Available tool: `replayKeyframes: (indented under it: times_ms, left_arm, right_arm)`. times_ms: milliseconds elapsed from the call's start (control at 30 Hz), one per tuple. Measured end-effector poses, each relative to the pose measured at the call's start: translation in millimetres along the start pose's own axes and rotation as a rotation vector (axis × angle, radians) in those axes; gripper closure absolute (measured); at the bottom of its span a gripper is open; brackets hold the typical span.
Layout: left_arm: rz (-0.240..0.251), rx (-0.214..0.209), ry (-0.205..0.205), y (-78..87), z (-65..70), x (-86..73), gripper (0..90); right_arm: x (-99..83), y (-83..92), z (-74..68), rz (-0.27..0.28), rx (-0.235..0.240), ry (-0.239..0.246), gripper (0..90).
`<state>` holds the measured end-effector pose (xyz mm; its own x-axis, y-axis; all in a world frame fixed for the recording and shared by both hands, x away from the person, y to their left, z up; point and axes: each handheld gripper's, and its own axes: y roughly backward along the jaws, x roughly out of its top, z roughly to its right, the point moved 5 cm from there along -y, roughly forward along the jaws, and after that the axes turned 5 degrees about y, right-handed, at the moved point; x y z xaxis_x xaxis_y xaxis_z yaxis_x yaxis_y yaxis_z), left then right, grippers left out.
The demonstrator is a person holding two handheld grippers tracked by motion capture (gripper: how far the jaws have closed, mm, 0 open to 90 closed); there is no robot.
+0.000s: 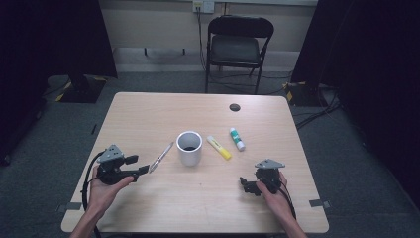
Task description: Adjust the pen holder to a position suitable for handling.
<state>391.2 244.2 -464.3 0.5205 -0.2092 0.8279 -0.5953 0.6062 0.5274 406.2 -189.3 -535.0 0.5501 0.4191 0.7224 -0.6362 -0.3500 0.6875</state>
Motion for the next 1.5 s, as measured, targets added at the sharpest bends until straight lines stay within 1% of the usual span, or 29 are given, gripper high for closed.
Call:
replayKeyframes:
  times_ms: [33, 67, 100, 200, 267, 333, 367, 433, 500, 567, 633, 700, 733, 867, 900, 933, 967, 1000, 1033, 1100, 1133, 1167, 1233, 1267, 1333, 1367, 1400, 1467, 1500]
  left_arm:
    - [-0.009, -0.005, -0.007, -1.4, 1.8, 1.3, 37.8]
    - [-0.01, -0.01, -0.003, -2.6, 3.6, 2.5, 38.1]
    - [-0.009, -0.017, -0.015, -4.2, 5.5, 5.0, 38.7]
    - [-0.005, -0.037, -0.031, -8.3, 11.5, 11.5, 41.9]
    - [0.0, -0.055, -0.026, -11.4, 17.0, 16.4, 42.8]
    - [0.004, -0.07, -0.036, -15.0, 21.8, 20.6, 43.0]
    - [0.002, -0.072, -0.049, -17.0, 23.7, 22.7, 43.6]
    - [0.004, -0.095, -0.054, -22.7, 30.2, 27.3, 45.6]
    - [0.002, -0.111, -0.07, -28.3, 34.7, 32.6, 47.6]
    - [0.013, -0.126, -0.066, -32.7, 39.8, 37.9, 49.8]
    - [0.012, -0.141, -0.086, -37.8, 46.4, 45.9, 52.9]
    - [0.027, -0.165, -0.09, -42.1, 52.1, 53.6, 55.1]
    - [0.02, -0.171, -0.089, -43.8, 54.3, 56.1, 56.2]
    - [0.027, -0.198, -0.111, -54.1, 64.7, 69.7, 63.4]
    - [0.019, -0.199, -0.128, -57.6, 67.7, 73.0, 65.3]
    - [0.016, -0.201, -0.135, -59.7, 69.2, 74.9, 66.7]
    - [0.017, -0.219, -0.13, -63.5, 72.2, 77.6, 68.5]
    - [0.009, -0.222, -0.139, -66.4, 73.9, 79.6, 70.5]
    - [0.007, -0.227, -0.142, -68.8, 74.6, 81.2, 71.7]
    - [0.01, -0.248, -0.131, -74.9, 76.3, 85.1, 72.0]
    - [0.014, -0.249, -0.127, -77.8, 76.0, 86.7, 71.9]
    - [0.006, -0.249, -0.119, -81.0, 75.1, 87.4, 70.8]
    - [-0.007, -0.254, -0.12, -88.0, 73.5, 86.5, 67.8]
    - [-0.009, -0.258, -0.106, -92.1, 73.4, 85.2, 67.7]
    - [-0.04, -0.251, -0.129, -99.7, 73.9, 81.2, 68.2]
    - [-0.046, -0.241, -0.137, -102.5, 72.6, 79.8, 68.3]
    - [-0.043, -0.243, -0.129, -104.2, 72.2, 79.4, 68.3]
    - [-0.045, -0.237, -0.139, -108.4, 71.1, 78.3, 68.5]
    - [-0.043, -0.232, -0.131, -111.0, 70.6, 78.2, 68.5]
  right_arm:
    - [0.0, 0.0, 0.0, 0.0, 0.0, 0.0, 8.2]
    - [0.0, 0.0, 0.0, 0.0, 0.0, 0.0, 8.2]
    - [0.0, 0.0, -0.1, 0.0, 0.002, 0.0, 8.2]
    - [0.0, 0.0, -0.1, 0.0, 0.001, 0.0, 8.2]
    - [0.0, 0.0, -0.1, 0.0, 0.001, 0.0, 8.2]
    - [0.0, 0.0, 0.0, 0.0, 0.001, 0.0, 8.2]
    - [0.0, 0.0, 0.0, 0.0, 0.0, 0.0, 8.2]
    - [0.0, 0.0, 0.0, 0.0, 0.0, 0.0, 8.2]
    - [0.0, 0.0, 0.0, 0.0, 0.0, 0.0, 8.2]
    - [0.0, 0.0, 0.0, 0.0, 0.0, 0.0, 8.2]
    - [0.0, 0.0, 0.0, 0.0, 0.0, 0.0, 8.2]
    - [0.0, 0.0, 0.0, 0.0, 0.0, 0.0, 8.2]
    - [0.0, 0.0, 0.0, 0.0, 0.0, 0.0, 8.2]
    - [0.0, 0.0, 0.0, 0.0, 0.0, 0.0, 8.2]
    - [0.0, 0.0, 0.0, 0.0, 0.0, 0.0, 8.2]
    - [0.0, 0.0, 0.0, 0.0, 0.0, 0.0, 8.2]
    - [0.0, 0.0, 0.0, 0.0, 0.0, 0.0, 8.2]
    - [0.0, 0.0, 0.0, 0.0, 0.0, 0.0, 8.2]
    - [0.0, 0.0, 0.0, 0.0, 0.0, 0.0, 8.2]
    - [0.0, 0.0, 0.0, 0.0, 0.0, 0.0, 8.2]
    - [0.0, 0.0, 0.0, 0.0, 0.0, 0.0, 8.2]
    - [0.0, 0.0, 0.0, 0.0, 0.0, 0.0, 8.2]
    - [0.0, 0.0, -0.1, 0.0, 0.001, 0.0, 8.2]
    - [0.0, 0.0, 0.0, 0.0, 0.0, 0.0, 8.2]
    - [0.0, 0.0, 0.0, 0.0, 0.002, 0.001, 8.2]
    - [0.0, -0.1, 0.0, 0.0, 0.002, 0.001, 8.2]
    - [0.0, -0.1, 0.1, 0.001, 0.002, 0.002, 8.2]
    - [0.0, -0.1, 0.1, 0.0, 0.004, 0.003, 8.2]
    - [0.0, -0.1, 0.2, 0.001, 0.006, 0.003, 8.2]
